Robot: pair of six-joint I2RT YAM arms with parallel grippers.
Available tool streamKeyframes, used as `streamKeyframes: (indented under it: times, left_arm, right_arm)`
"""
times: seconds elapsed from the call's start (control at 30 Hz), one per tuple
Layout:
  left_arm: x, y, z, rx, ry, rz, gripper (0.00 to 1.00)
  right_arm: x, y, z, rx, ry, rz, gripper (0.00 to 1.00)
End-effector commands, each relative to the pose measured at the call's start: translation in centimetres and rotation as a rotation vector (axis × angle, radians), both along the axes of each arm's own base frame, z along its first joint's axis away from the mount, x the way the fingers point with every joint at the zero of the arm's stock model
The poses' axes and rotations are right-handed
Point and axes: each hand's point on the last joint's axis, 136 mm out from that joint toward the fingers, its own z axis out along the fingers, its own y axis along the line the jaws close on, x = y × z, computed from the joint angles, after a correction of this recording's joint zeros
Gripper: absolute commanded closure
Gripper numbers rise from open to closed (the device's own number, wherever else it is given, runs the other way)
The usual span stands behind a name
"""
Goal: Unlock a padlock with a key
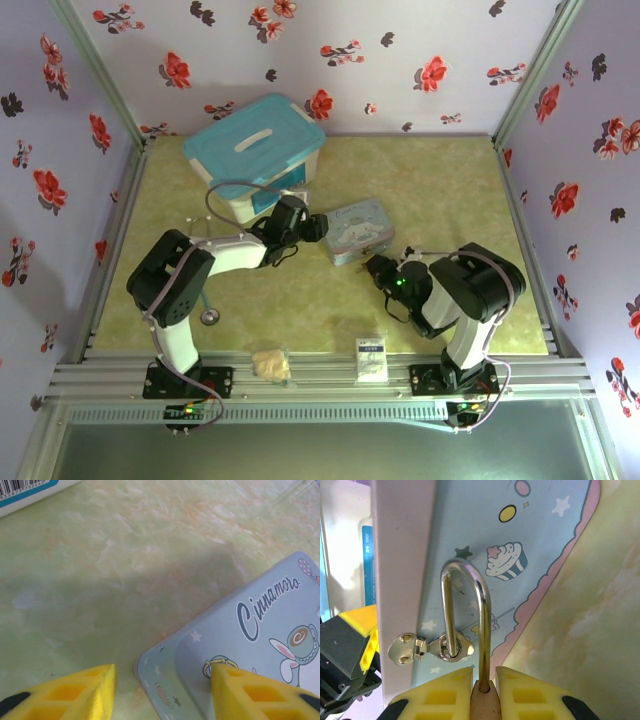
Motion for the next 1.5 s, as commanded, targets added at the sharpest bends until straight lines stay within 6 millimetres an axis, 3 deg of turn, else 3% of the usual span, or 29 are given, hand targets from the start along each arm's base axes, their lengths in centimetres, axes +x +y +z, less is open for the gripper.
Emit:
streamKeyframes:
  times: [0.0, 0.1, 0.27, 0.43, 0.57, 0.63, 0.8, 0.97, 1.07, 1.17, 1.27, 1.47]
  left_arm:
    - [-2.6, 5.3, -8.3, 0.256, 0.206, 0.049, 0.49]
    - [-2.5, 5.2, -8.3, 0.253, 0.205, 0.051, 0.49]
    - [-2.5, 5.3, -8.4, 0.240, 0.207, 0.060, 0.49]
    - [-2.5, 5.2, -8.7, 0.233, 0.211, 0.063, 0.49]
    - [-2.4, 4.5, -7.8, 0.193, 0.199, 0.062, 0.49]
    - [-2.4, 4.2, -6.6, 0.164, 0.177, 0.064, 0.48]
    - [-2.7, 2.1, -1.3, 0.073, 0.076, 0.050, 0.41]
    - [-4.3, -3.5, 4.5, 0.061, -0.064, -0.070, 0.29]
    - [-5.9, -7.8, 6.2, 0.081, -0.141, -0.191, 0.23]
    - [-7.2, -10.9, 4.8, 0.184, -0.152, -0.304, 0.20]
    - [-8.1, -12.2, 2.2, 0.288, -0.129, -0.375, 0.20]
    - [-9.7, -11.4, -2.1, 0.432, -0.064, -0.424, 0.19]
  right_arm:
    - [0.2, -1.0, -1.6, -0.084, 0.095, -0.043, 1.00]
    - [-1.6, -1.8, -3.1, -0.205, 0.152, -0.021, 1.00]
    - [-3.4, -5.1, -3.0, -0.312, 0.207, -0.082, 0.98]
    - [-3.8, -5.3, -1.2, -0.381, 0.183, -0.041, 0.95]
    - [-4.2, -4.7, -2.4, -0.371, 0.236, -0.007, 0.95]
    - [-4.2, -4.5, -3.1, -0.309, 0.235, -0.029, 0.97]
    - [-3.8, -4.8, -3.4, -0.268, 0.206, -0.074, 0.98]
    - [-3.6, -5.2, -2.7, -0.308, 0.190, -0.079, 0.98]
    - [-3.6, -5.5, -2.1, -0.319, 0.174, -0.083, 0.98]
    - [-3.8, -5.4, -1.7, -0.339, 0.171, -0.058, 0.98]
    - [-4.0, -4.7, -1.9, -0.327, 0.181, -0.016, 0.99]
    - [-3.4, -4.3, -1.5, -0.199, 0.130, -0.023, 0.99]
